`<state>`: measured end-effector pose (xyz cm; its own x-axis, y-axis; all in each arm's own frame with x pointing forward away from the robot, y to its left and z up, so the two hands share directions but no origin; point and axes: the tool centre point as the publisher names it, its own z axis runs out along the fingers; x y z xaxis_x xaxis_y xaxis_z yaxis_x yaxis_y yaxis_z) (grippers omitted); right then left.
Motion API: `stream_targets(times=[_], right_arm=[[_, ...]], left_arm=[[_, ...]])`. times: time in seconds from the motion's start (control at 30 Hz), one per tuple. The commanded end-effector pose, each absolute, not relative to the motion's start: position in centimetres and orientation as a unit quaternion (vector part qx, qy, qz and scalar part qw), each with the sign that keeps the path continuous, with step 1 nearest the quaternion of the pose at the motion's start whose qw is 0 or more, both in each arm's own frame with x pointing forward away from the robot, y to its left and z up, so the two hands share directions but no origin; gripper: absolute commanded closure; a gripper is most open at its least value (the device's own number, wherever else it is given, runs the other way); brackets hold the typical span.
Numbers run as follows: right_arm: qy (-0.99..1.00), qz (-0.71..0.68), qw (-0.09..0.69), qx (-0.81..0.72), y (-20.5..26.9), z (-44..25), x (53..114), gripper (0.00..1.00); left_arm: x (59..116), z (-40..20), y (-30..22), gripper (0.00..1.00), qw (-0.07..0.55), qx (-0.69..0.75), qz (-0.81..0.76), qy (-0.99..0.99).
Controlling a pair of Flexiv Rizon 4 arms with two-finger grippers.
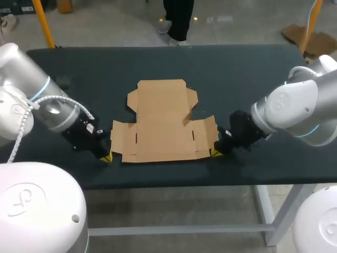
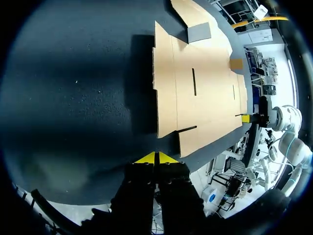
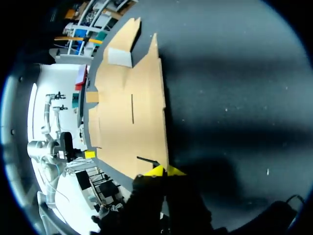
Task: Assemble the packaging by folding the flat box into shape, placing the metal phone stand inside, and closing the box properly
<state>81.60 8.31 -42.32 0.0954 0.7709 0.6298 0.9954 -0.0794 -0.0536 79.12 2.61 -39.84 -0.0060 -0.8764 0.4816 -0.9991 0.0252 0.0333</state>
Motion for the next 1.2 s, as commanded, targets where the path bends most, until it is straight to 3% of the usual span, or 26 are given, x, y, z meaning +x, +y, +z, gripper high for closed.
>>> stream_targets(times=[0.03,1.2], right_arm=[[-0.632,-0.233,0.253,-0.695,8.0,-42.3,81.7,1.0],[-0.634,-0.232,0.261,-0.69,8.3,-42.8,82.3,1.0]], left_arm=[[79.3,-40.1,2.6,1.0,0.197,0.677,0.159,-0.691],[79.1,-41.3,-0.5,1.0,0.238,0.642,0.19,-0.703]])
